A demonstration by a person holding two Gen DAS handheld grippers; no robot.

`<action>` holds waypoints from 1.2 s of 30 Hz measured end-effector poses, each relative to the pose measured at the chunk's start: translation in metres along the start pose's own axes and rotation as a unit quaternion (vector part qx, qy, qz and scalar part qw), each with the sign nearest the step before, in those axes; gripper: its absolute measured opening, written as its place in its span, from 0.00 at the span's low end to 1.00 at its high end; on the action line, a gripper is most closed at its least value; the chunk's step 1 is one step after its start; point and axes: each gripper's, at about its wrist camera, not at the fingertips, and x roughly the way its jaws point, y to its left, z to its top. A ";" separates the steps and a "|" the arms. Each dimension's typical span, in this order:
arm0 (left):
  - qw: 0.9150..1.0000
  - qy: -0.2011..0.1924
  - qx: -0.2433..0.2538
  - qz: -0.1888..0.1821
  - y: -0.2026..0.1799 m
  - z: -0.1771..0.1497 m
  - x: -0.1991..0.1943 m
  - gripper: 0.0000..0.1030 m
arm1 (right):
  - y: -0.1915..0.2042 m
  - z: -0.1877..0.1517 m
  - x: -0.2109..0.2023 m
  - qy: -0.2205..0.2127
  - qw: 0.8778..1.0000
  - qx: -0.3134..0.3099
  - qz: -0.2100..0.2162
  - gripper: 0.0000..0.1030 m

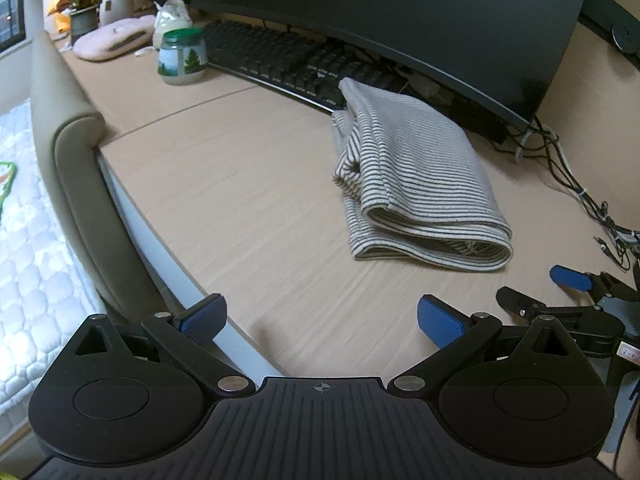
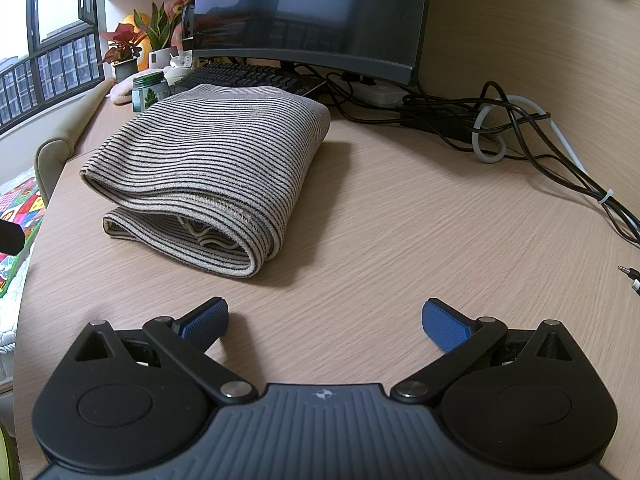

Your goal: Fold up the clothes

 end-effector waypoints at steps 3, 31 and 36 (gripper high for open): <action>1.000 -0.005 0.002 -0.004 -0.003 -0.001 -0.003 1.00 | 0.000 0.000 0.000 0.000 1.000 0.000 0.000 1.00; 0.999 -0.013 -0.036 -0.020 -0.002 -0.013 -0.015 1.00 | 0.000 0.000 0.000 0.000 1.000 -0.001 0.001 1.00; 0.999 -0.019 -0.037 -0.028 -0.002 -0.015 -0.018 1.00 | 0.000 0.000 0.000 0.000 1.000 0.000 0.000 1.00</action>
